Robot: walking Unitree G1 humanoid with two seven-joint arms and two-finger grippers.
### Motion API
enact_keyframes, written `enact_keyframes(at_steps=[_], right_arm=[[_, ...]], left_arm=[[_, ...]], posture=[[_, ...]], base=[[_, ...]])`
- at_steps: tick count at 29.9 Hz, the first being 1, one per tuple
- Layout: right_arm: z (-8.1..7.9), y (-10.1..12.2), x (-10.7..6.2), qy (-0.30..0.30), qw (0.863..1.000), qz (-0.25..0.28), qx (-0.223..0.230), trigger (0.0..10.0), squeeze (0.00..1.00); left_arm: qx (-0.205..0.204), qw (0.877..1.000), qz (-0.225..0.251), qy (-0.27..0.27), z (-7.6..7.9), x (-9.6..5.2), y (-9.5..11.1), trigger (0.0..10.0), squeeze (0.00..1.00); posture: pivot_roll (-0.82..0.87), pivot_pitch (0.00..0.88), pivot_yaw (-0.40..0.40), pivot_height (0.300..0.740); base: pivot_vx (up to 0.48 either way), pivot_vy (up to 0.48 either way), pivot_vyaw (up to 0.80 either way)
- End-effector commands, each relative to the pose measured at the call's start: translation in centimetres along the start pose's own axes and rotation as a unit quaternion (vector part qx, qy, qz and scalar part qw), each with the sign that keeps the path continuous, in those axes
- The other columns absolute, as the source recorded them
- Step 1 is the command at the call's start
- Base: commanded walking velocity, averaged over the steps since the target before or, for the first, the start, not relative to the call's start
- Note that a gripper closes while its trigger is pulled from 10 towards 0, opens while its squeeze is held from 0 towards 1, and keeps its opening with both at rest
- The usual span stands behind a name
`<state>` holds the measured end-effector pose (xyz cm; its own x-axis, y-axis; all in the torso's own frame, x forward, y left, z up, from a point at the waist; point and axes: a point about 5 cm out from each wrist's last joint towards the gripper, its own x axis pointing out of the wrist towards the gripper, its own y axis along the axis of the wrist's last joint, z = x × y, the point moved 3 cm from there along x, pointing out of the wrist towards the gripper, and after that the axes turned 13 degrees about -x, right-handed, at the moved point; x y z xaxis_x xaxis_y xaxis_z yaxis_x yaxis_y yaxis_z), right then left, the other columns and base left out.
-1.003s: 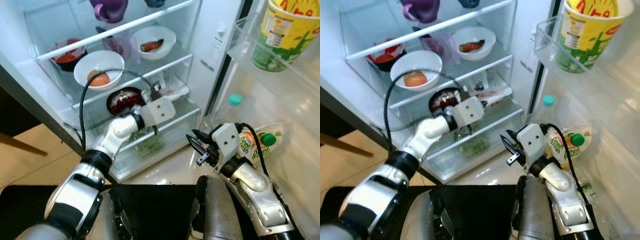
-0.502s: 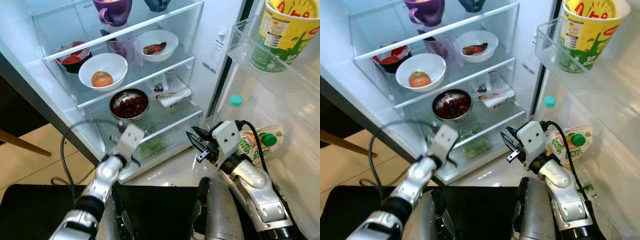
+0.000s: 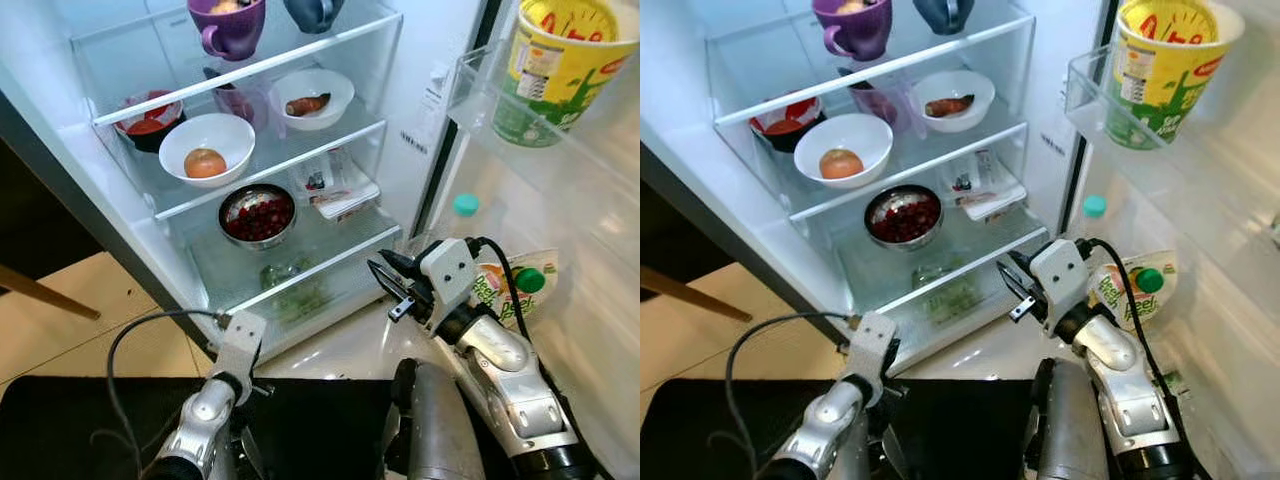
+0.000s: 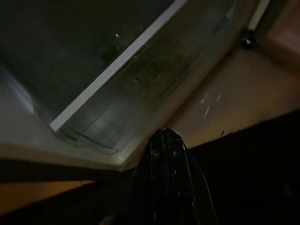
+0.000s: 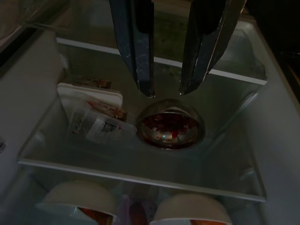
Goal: Restocking fridge
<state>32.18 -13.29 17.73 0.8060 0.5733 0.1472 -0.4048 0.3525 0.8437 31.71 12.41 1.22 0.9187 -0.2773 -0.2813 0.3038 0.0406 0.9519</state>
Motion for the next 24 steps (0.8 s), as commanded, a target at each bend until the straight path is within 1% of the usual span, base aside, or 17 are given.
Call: enact_keyframes(at_steps=[1,4,7,11,17,24], right_arm=[[-0.7,-0.2,0.1,0.012,1.000,0.002,0.010,10.0,0.00],[-0.8,-0.1,0.5,0.015,1.000,0.003,0.012,10.0,0.00],[-1.2,0.1,1.3,0.026,0.999,0.010,0.020,10.0,0.00],[-1.6,0.4,2.0,0.037,0.999,0.018,0.021,10.0,0.00],[-1.6,0.5,2.3,0.041,0.999,0.020,0.021,10.0,0.00],[-1.3,0.4,2.7,0.041,0.999,0.021,0.019,10.0,0.00]], left_arm=[[-0.019,1.000,-0.003,0.008,0.0,-0.5,-0.9,10.0,0.00],[-0.024,1.000,0.004,0.012,0.1,-0.5,-0.9,10.0,0.00],[-0.040,0.999,0.012,0.018,0.4,-0.6,-1.1,10.0,0.00],[-0.044,0.999,0.011,0.019,0.8,-0.7,-1.4,10.0,0.00],[-0.045,0.999,0.013,0.017,1.1,-0.6,-1.4,10.0,0.00],[-0.044,0.999,0.018,0.020,0.9,-0.5,-1.1,10.0,0.00]], posture=[[-0.07,0.226,0.085,0.474],[-0.06,0.222,0.078,0.474],[-0.05,0.209,0.062,0.474],[-0.05,0.200,0.054,0.474],[-0.05,0.190,0.045,0.474],[-0.04,0.178,0.040,0.474]], base=[[0.000,0.000,0.00],[0.000,0.000,0.00],[0.000,0.000,0.00],[0.000,0.000,0.00],[0.000,0.000,0.00],[0.000,0.000,0.00]])
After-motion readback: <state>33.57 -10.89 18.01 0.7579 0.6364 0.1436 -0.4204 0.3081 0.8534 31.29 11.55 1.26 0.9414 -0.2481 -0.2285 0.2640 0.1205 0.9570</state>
